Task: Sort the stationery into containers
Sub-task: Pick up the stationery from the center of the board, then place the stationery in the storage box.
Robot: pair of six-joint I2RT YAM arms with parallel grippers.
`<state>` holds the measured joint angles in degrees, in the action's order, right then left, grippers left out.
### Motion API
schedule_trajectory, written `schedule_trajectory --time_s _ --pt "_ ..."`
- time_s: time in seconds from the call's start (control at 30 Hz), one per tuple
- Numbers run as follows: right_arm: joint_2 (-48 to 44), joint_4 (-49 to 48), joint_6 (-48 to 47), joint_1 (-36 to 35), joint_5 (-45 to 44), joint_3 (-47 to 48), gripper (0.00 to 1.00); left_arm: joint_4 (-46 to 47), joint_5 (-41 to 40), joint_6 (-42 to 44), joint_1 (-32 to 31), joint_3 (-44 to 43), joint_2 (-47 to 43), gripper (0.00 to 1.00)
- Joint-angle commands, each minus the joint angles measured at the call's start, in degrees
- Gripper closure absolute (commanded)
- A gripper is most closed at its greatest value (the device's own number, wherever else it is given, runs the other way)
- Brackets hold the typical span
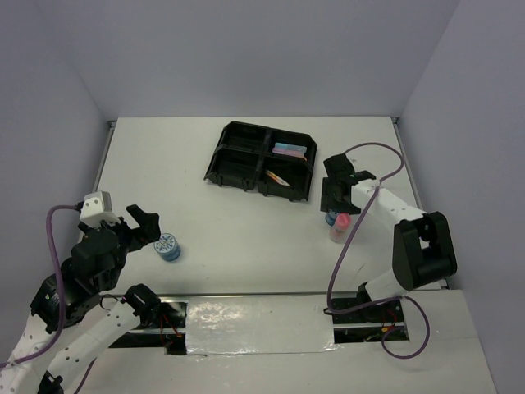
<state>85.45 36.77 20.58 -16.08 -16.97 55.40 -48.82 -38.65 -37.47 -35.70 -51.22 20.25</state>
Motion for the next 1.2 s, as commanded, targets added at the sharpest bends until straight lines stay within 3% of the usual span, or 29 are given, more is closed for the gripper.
schedule_trajectory --time_s 0.0,0.03,0.07,0.13,0.17,0.2,0.63,0.77,0.9,1.17 --pt "-0.19 -1.79 0.16 0.34 1.06 -0.99 0.32 2.15 0.24 1.44 0.20 -0.11 -0.65 0.01" --pt "-0.46 -2.40 -0.01 0.34 1.24 -1.17 0.47 2.23 0.33 1.53 0.20 -0.11 -0.74 0.01" --pt "-0.98 -2.58 -0.10 0.17 1.15 -1.25 0.51 2.15 0.25 1.53 0.20 -0.11 -0.74 0.01" --pt "-1.16 -2.50 -0.62 0.17 0.71 -0.56 0.73 2.24 0.42 1.61 0.20 -0.11 -0.56 0.01" --pt "-1.34 -2.50 -0.71 0.34 0.45 -0.29 0.93 2.24 0.33 1.61 0.20 -0.11 -0.56 0.01" --pt "-1.51 -2.58 -0.63 0.17 0.01 0.41 1.00 2.24 0.33 1.61 0.20 -0.11 -0.56 0.01" --pt "-0.82 2.86 -3.52 -3.86 -2.10 20.44 1.00 2.15 0.25 1.44 0.20 -0.11 -0.83 0.01" --pt "1.82 -1.16 -6.68 -8.26 6.64 26.86 1.00 2.24 0.24 1.44 0.20 -0.11 -0.74 0.01" --pt "10.58 -6.71 -8.18 -11.78 14.67 34.85 1.00 2.06 0.07 1.35 0.20 -0.19 -0.65 0.01" --pt "26.77 -7.77 -11.96 -18.29 13.36 53.75 1.00 2.06 0.07 1.35 0.20 -0.11 -0.91 0.01"
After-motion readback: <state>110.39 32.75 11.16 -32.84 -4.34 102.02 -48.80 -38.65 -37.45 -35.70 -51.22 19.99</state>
